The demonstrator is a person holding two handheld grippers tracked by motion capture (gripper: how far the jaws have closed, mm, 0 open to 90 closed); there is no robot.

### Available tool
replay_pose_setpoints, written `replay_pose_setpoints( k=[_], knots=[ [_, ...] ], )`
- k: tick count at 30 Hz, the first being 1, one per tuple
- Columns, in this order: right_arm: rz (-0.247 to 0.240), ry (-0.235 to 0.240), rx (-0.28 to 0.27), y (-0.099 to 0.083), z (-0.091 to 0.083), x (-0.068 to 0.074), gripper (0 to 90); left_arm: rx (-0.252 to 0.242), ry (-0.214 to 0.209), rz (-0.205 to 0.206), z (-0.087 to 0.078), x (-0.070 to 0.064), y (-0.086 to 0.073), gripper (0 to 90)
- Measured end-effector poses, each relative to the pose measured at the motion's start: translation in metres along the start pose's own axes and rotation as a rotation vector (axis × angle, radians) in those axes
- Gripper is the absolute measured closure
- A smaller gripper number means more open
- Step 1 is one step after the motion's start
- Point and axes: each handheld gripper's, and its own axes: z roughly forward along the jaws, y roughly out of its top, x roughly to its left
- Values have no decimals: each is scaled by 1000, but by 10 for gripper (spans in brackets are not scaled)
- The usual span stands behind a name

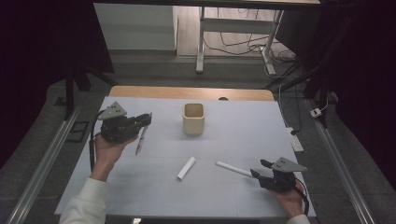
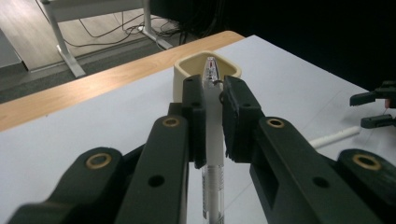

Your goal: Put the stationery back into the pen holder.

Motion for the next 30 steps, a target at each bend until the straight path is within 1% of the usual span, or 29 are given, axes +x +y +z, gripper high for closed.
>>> replay_pose_setpoints(
  k=[2,4,8,14,25,30],
  knots=[
    [6,2,-2,0,0,0,393,-1,-6,-2,4,1,4,793],
    [0,6,-7,1,0,1,393,0,-9,-5,8,2,7,793],
    [-3,8,-12,1,0,2,393,-4,-11,2,15,1,12,793],
    [-2,9,-14,1,-1,2,393,-28,-40,-20,24,1,20,793],
    [-6,8,-13,2,-1,2,394,-52,-46,-24,41,-3,31,793],
    [-7,8,-13,2,-1,2,394,-60,-51,-24,47,-3,37,793]
  ],
)
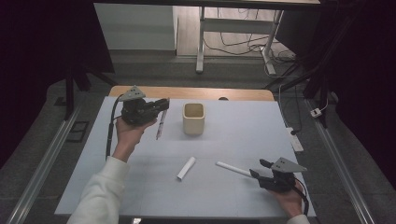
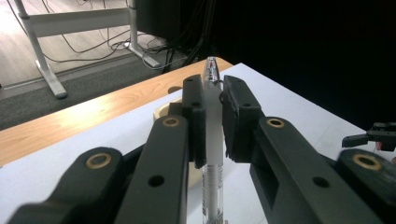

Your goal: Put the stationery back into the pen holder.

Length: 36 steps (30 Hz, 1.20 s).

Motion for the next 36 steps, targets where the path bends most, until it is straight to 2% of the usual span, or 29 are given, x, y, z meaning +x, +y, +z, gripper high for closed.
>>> replay_pose_setpoints(
  k=[11,16,22,26,36],
  knots=[
    [4,6,-3,0,0,0,394,-15,-2,1,12,2,10,793],
    [6,7,-3,-1,0,0,394,-5,-4,5,21,1,15,793],
    [8,7,-8,-1,0,0,394,-15,-16,-10,30,3,20,793],
    [3,6,0,-1,1,0,394,-17,16,-5,34,4,24,793],
    [2,6,3,-2,1,0,394,-39,33,-12,44,7,29,793]
  ],
)
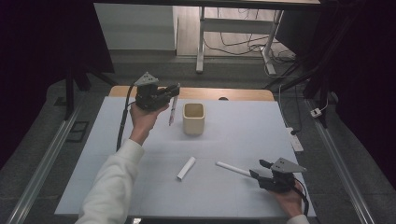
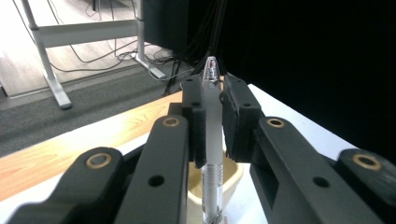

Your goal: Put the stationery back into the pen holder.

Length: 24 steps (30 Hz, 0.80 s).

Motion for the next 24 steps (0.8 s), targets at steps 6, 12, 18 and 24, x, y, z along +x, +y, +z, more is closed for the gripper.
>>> replay_pose_setpoints(
  k=[6,12,18,24],
  knots=[
    [-1,-4,4,-1,0,-1,394,-1,5,2,11,-2,5,793],
    [2,-7,6,-1,0,-1,394,5,7,25,22,-5,9,793],
    [3,-5,4,-2,0,-2,393,28,18,44,35,-6,9,793],
    [3,-6,6,-2,0,-2,393,25,13,20,47,-5,11,793]
  ],
)
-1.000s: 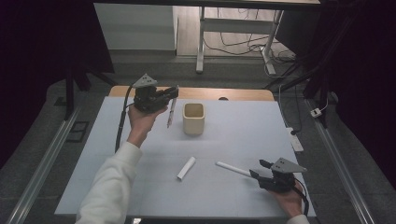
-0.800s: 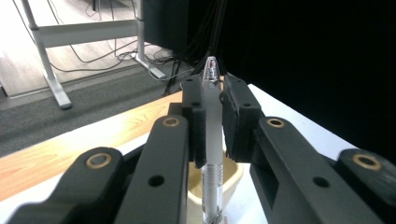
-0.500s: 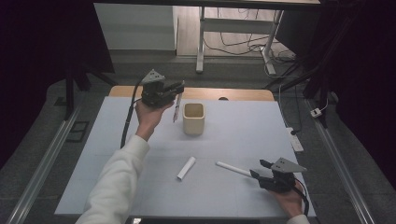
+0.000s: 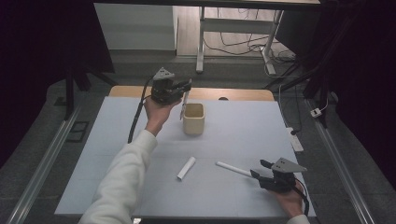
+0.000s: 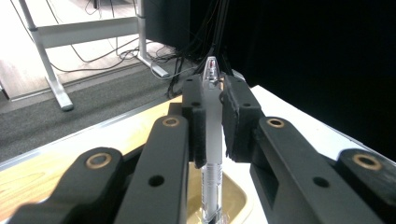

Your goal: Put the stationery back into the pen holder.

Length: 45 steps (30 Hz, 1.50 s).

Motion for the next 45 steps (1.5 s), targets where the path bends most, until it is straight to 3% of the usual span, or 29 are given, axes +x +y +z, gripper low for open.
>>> replay_pose_setpoints(
  k=[9,14,30,40,42,44,45],
  knots=[
    [-3,-3,2,0,0,-1,392,-12,-4,-16,8,1,7,793],
    [-4,-2,4,-1,0,-1,392,-34,-25,-71,13,6,9,793],
    [-4,-7,13,-2,1,-3,390,-20,-9,-70,34,7,10,792],
    [-10,-1,22,-2,2,-3,388,7,1,-40,39,6,5,783],
    [-10,0,21,-2,2,-2,388,20,-26,-35,41,6,3,720],
    [-9,0,23,-2,2,-2,387,50,-32,-29,43,5,1,532],
    [-9,1,23,-2,2,-2,387,59,-22,-17,43,4,0,492]
  ],
)
